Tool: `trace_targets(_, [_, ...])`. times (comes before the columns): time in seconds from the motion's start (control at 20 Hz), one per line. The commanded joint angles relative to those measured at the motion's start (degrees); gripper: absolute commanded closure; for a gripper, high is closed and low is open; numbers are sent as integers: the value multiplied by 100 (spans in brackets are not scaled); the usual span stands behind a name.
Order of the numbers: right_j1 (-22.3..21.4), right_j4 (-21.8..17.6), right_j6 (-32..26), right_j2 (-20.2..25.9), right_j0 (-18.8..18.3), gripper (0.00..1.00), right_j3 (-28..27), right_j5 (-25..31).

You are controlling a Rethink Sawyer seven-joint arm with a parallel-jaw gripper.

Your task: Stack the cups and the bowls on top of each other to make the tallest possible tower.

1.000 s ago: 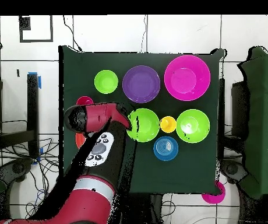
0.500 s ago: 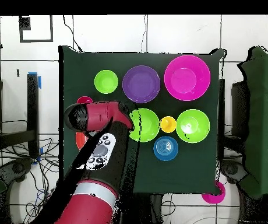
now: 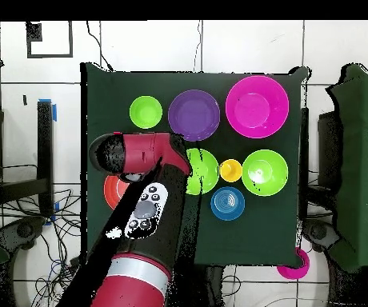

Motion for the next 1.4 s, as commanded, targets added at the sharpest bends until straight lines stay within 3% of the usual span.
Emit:
trace_targets(0.05, [387,10,395,608,-100,0,-462,355])
trace_targets(0.95, [891,-73,258,640,-98,0,-603,736])
trace_targets(1.4, [1185,-20,590,462,1,0,-938,1125])
